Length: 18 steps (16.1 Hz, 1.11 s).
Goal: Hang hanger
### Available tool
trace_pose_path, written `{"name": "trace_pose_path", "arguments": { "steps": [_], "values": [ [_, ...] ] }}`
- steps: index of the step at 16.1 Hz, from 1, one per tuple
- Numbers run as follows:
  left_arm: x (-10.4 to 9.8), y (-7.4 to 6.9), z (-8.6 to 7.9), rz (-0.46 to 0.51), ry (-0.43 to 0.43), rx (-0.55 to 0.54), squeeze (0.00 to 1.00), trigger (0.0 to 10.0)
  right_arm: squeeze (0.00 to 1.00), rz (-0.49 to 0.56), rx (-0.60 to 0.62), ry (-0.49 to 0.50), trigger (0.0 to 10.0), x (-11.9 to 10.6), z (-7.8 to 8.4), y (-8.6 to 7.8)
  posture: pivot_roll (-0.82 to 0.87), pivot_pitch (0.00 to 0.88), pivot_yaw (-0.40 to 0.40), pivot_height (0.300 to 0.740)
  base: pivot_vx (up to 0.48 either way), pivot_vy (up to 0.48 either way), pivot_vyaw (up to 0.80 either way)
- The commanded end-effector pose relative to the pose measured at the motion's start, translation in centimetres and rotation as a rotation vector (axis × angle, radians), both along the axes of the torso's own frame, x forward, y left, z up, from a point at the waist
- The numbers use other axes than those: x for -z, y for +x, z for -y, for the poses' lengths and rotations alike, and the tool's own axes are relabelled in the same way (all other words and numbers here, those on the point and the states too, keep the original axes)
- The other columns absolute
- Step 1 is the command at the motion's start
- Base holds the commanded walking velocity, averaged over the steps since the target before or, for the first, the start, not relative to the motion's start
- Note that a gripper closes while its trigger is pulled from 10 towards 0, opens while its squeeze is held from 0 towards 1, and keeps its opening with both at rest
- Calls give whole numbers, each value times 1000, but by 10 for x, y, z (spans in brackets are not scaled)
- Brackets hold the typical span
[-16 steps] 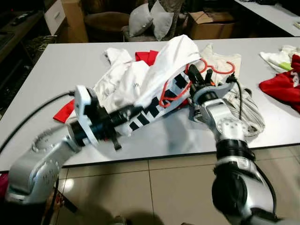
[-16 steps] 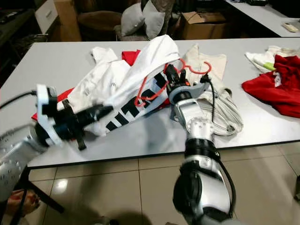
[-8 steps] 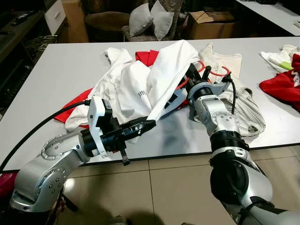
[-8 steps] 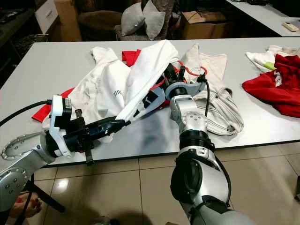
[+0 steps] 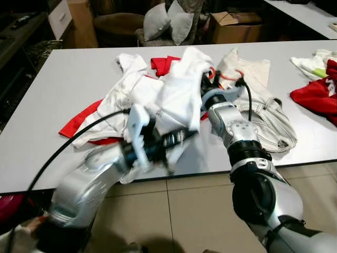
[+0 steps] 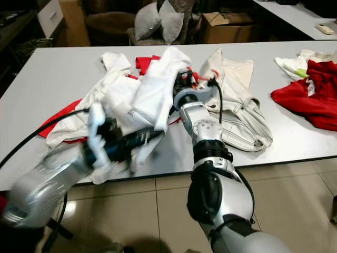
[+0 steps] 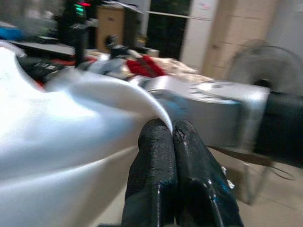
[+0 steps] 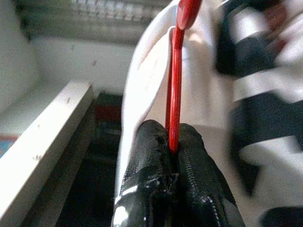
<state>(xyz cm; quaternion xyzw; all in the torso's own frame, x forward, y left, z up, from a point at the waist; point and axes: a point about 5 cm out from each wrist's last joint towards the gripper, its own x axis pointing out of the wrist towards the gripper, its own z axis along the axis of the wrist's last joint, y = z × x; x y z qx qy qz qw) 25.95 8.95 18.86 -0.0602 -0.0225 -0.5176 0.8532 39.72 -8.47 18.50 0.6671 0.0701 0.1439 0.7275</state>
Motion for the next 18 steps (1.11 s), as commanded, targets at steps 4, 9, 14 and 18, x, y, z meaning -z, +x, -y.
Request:
{"name": "trace_pose_path", "arguments": {
  "steps": [4, 9, 14, 18],
  "values": [
    [6, -9, 17, 65, 116, 78, 0, 0, 0, 43, 59, 93, 10000, -12, 28, 2, -97, 0, 50, 740, 0, 0, 0],
    [53, -12, 3, 52, 429, 40, 573, 10000, 0, 70, 50, 150, 10000, -13, 34, -5, -102, 0, 60, 740, 0, 0, 0],
    [65, -13, -8, -58, 272, -110, 1000, 10000, 0, 118, 37, 212, 10000, -15, 42, -10, -108, 0, 63, 740, 0, 0, 0],
    [62, -22, -45, -153, 106, -315, 1000, 10000, 0, 179, 10, 168, 10000, -15, 51, -20, -112, 0, 67, 740, 0, 0, 0]
  ]
}}
